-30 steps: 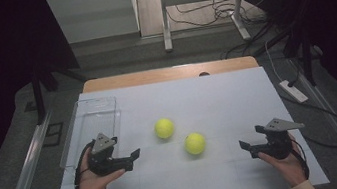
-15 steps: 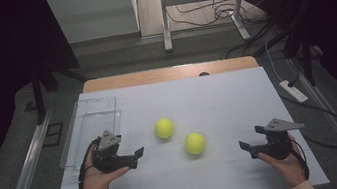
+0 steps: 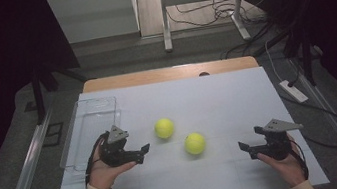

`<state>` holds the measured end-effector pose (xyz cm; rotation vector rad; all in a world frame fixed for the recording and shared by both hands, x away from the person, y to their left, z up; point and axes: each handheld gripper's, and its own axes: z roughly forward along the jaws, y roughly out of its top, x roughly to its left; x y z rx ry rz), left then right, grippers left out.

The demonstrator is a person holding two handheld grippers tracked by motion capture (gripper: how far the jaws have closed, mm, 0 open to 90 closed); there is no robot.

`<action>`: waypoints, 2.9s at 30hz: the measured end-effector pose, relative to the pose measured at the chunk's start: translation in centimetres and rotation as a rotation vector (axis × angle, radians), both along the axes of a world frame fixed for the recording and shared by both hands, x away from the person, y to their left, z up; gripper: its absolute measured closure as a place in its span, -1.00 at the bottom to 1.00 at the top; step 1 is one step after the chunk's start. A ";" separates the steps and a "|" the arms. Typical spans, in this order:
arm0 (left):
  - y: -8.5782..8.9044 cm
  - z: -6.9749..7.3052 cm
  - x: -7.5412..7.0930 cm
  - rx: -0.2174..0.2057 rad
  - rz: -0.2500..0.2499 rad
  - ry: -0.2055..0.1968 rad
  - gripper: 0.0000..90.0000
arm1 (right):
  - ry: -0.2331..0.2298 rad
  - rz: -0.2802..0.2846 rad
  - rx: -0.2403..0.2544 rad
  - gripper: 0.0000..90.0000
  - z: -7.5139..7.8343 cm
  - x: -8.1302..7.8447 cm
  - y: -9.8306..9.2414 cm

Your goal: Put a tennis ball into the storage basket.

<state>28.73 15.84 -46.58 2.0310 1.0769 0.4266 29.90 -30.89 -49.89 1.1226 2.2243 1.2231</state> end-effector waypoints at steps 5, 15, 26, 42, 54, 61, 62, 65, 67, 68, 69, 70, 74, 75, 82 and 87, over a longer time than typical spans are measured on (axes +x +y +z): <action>-0.7 0.1 0.4 0.007 -0.009 0.003 -0.80 | -0.001 -0.002 -0.001 -0.73 0.0 0.0 0.0; -2.0 0.4 1.4 0.031 -0.035 0.011 -0.80 | 0.001 -0.005 0.001 -0.73 0.0 -0.1 -0.2; -2.6 0.7 2.1 0.042 -0.047 0.020 -0.81 | 0.001 -0.009 0.001 -0.73 0.0 0.0 -0.1; -3.8 0.8 3.2 0.059 -0.066 0.038 -0.82 | 0.002 -0.010 -0.006 -0.73 -0.1 0.0 -0.1; -4.3 0.8 4.0 0.070 -0.080 0.053 -0.83 | 0.003 -0.010 -0.008 -0.73 -0.1 0.0 -0.1; -4.4 0.8 4.6 0.074 -0.074 0.070 -0.85 | 0.002 -0.011 -0.006 -0.73 -0.1 0.0 -0.2; -4.4 0.8 4.7 0.073 -0.074 0.070 -0.85 | 0.002 -0.011 -0.006 -0.73 -0.1 0.0 -0.1; -4.5 0.8 4.9 0.077 -0.077 0.075 -0.85 | 0.005 -0.009 -0.006 -0.73 -0.1 0.0 -0.1; -4.6 0.7 5.1 0.080 -0.079 0.078 -0.85 | 0.006 -0.008 -0.008 -0.74 -0.1 0.0 0.0; -4.7 0.7 5.2 0.084 -0.080 0.081 -0.85 | 0.005 -0.005 -0.006 -0.74 -0.1 0.0 0.0; -4.7 0.6 5.3 0.086 -0.082 0.083 -0.85 | 0.005 -0.005 -0.006 -0.74 -0.1 0.0 0.0; -4.8 0.6 5.4 0.087 -0.085 0.088 -0.86 | 0.004 -0.002 -0.006 -0.74 -0.1 0.0 0.0; -5.0 0.5 5.8 0.096 -0.085 0.101 -0.88 | 0.006 -0.001 -0.007 -0.74 -0.2 0.1 0.0; -5.0 0.4 5.9 0.098 -0.086 0.104 -0.88 | 0.006 -0.003 -0.008 -0.74 -0.2 0.1 -0.1; -5.6 0.3 6.6 0.108 -0.094 0.123 -0.89 | 0.006 -0.005 -0.011 -0.73 -0.2 0.1 -0.1; -5.9 0.1 7.2 0.115 -0.093 0.134 -0.89 | 0.007 -0.004 -0.013 -0.74 -0.2 0.1 -0.1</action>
